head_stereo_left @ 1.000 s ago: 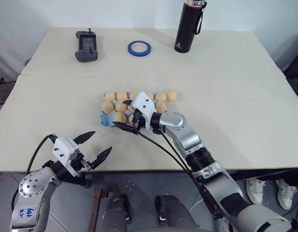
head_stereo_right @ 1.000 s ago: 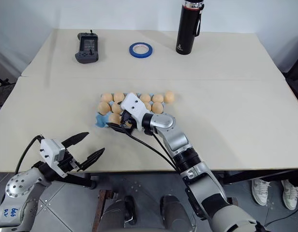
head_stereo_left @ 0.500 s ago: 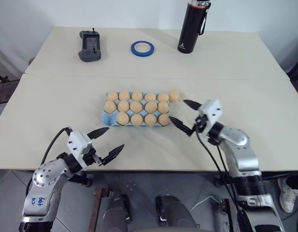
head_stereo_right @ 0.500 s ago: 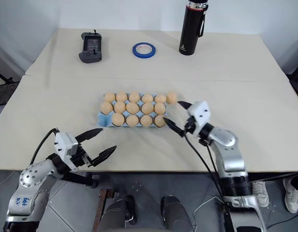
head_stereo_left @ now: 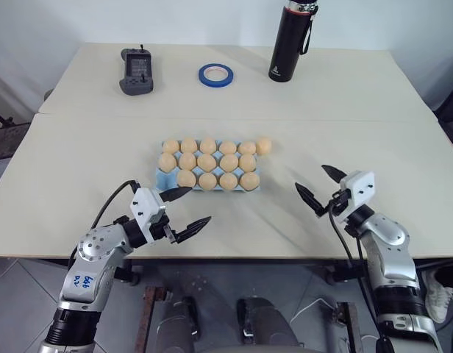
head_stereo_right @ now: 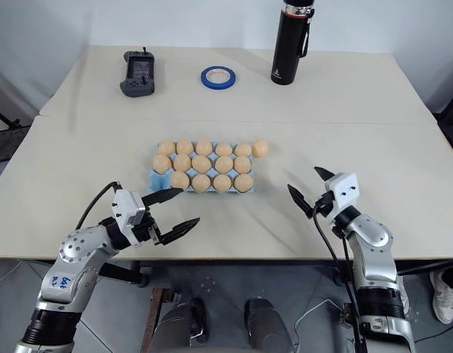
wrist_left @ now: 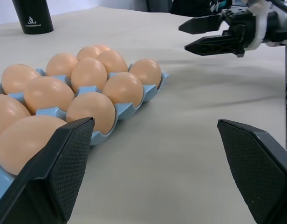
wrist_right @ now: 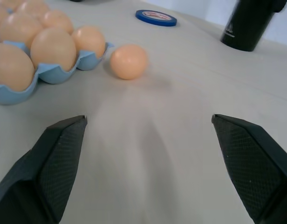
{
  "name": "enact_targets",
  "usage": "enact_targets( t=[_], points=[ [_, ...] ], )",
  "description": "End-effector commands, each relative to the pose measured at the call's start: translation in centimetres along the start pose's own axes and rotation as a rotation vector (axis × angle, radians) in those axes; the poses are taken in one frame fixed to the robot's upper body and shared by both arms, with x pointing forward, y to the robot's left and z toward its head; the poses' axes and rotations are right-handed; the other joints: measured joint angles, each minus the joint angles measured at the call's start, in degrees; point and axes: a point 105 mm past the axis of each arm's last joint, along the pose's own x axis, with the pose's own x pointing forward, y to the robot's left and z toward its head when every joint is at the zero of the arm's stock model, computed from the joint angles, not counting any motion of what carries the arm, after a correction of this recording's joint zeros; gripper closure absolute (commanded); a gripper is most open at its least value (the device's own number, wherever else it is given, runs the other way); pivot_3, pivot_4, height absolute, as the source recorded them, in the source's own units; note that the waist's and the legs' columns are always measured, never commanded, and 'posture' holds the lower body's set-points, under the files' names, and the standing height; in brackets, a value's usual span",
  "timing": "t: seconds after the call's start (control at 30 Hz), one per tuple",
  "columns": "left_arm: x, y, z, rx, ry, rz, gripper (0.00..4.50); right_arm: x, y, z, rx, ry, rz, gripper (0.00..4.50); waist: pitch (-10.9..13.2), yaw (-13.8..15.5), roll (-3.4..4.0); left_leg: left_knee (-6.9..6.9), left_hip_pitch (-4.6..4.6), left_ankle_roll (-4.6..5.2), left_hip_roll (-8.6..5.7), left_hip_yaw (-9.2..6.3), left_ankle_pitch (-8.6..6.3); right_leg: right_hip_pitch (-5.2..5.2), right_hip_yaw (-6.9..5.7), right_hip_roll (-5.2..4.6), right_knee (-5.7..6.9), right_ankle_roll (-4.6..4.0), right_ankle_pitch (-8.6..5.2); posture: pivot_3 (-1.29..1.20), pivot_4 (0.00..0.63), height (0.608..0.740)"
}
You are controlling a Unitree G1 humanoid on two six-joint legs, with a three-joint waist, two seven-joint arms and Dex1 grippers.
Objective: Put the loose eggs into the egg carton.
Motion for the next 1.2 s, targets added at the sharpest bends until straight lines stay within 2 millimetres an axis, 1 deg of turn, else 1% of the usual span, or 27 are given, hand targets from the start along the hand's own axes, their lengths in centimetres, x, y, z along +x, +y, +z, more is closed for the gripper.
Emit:
enact_targets(
  t=[0.03, 0.17, 0.3, 0.4, 0.53, 0.67, 0.97, 1.07, 1.13, 1.2],
  points=[
    [-0.6, 0.2, 0.6, 0.025, -0.012, 0.026, 0.00, 2.5, -0.9, 1.0, -0.016, 0.008, -0.002, 0.02, 0.00, -0.10, 0.00, 0.04, 0.01, 0.00, 0.00, -0.01, 0.00, 0.01, 0.00, -0.01, 0.03, 0.00, 0.00, 0.00, 0.150, 0.740],
    [-1.0, 0.2, 0.5, 0.034, -0.007, 0.056, 0.00, 6.0, -1.6, 1.2, -0.040, 0.075, 0.019, 0.02, 0.01, -0.23, 0.02, 0.07, -0.01, 0.00, -0.01, -0.05, 0.00, 0.00, -0.03, -0.03, 0.06, -0.01, -0.01, 0.00, 0.150, 0.740],
    [-1.6, 0.2, 0.6, 0.043, -0.007, 0.090, 0.00, 8.3, -1.8, 1.1, -0.102, 0.152, 0.066, 0.02, 0.01, -0.26, 0.02, 0.02, -0.03, -0.01, -0.02, -0.03, 0.02, -0.04, -0.02, -0.03, 0.04, -0.03, -0.01, 0.00, 0.150, 0.740],
    [-2.0, 0.4, 0.7, 0.047, -0.007, 0.122, 0.00, 9.4, -1.7, 1.3, -0.157, 0.184, 0.104, 0.02, 0.03, -0.31, 0.05, 0.02, -0.06, -0.12, -0.02, -0.02, 0.12, -0.04, -0.02, -0.03, 0.00, -0.04, -0.04, 0.00, 0.150, 0.740],
    [-2.5, 0.3, 0.7, 0.047, -0.007, 0.154, 0.00, 10.6, -0.8, 1.5, -0.154, 0.223, 0.168, 0.02, 0.03, -0.57, 0.05, 0.04, -0.07, -0.13, -0.02, 0.01, 0.11, -0.04, 0.00, -0.04, -0.02, -0.04, -0.04, 0.00, 0.150, 0.740],
    [-2.8, 0.3, 0.7, 0.048, -0.010, 0.171, 0.00, 11.7, 0.1, 2.4, -0.181, 0.220, 0.224, 0.02, 0.04, -0.79, 0.06, 0.04, -0.07, -0.15, -0.02, 0.00, 0.10, -0.04, -0.01, -0.04, 0.01, -0.03, -0.04, 0.00, 0.150, 0.740],
    [-2.9, 0.7, 1.0, 0.061, -0.014, 0.188, 0.00, 13.3, 1.7, 3.3, -0.188, 0.238, 0.254, 0.02, 0.05, -0.79, 0.08, 0.03, -0.07, -0.18, -0.01, -0.01, 0.07, -0.07, -0.02, -0.07, 0.06, -0.04, -0.04, 0.00, 0.150, 0.740],
    [-3.0, 0.8, 1.1, 0.066, -0.013, 0.191, 0.00, 13.5, 1.8, 3.1, -0.192, 0.250, 0.245, 0.56, 0.05, -0.84, 0.08, 0.01, -0.07, -0.18, -0.01, 0.00, 0.07, -0.08, -0.02, -0.06, 0.06, -0.04, -0.04, 0.00, 0.150, 0.740],
    [-3.0, 0.9, 1.2, 0.071, -0.013, 0.196, 0.00, 13.6, 1.9, 3.1, -0.185, 0.253, 0.245, 1.20, 0.05, -0.81, 0.08, 0.00, -0.07, -0.18, -0.01, -0.01, 0.07, -0.08, -0.04, -0.06, 0.06, -0.05, -0.04, 0.00, 0.150, 0.740],
    [-3.2, 0.9, 1.2, 0.074, -0.011, 0.201, 0.00, 13.6, 1.9, 3.0, -0.181, 0.255, 0.243, 1.95, 0.05, -0.85, 0.09, 0.00, -0.07, -0.18, -0.01, -0.01, 0.07, -0.08, -0.02, -0.06, 0.06, -0.05, -0.04, 0.00, 0.150, 0.740]
  ],
)
